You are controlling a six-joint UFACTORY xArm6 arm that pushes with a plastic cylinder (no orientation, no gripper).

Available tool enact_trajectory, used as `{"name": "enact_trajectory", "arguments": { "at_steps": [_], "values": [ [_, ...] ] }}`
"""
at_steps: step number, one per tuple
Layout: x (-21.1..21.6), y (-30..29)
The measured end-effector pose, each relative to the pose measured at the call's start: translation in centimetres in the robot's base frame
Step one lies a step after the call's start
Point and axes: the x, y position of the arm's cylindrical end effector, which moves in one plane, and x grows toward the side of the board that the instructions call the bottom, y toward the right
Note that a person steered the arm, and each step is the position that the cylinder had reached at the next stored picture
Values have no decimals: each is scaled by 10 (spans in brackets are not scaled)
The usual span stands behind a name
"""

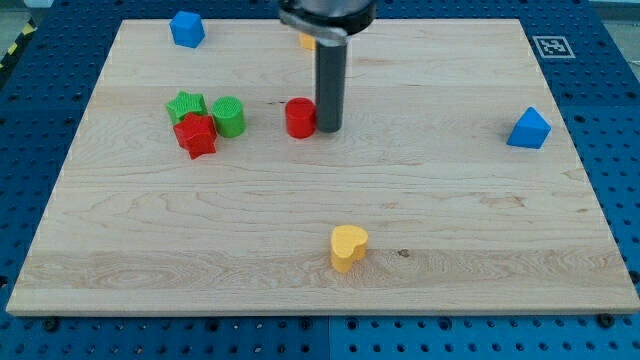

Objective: Move the yellow heart top left to blue triangle

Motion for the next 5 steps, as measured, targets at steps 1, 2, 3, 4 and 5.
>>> {"name": "enact_trajectory", "arguments": {
  "at_steps": [1,2,3,4,5],
  "values": [
    [13,-32],
    [22,-60],
    [32,-42],
    [60,31],
    [94,42]
  ]
}}
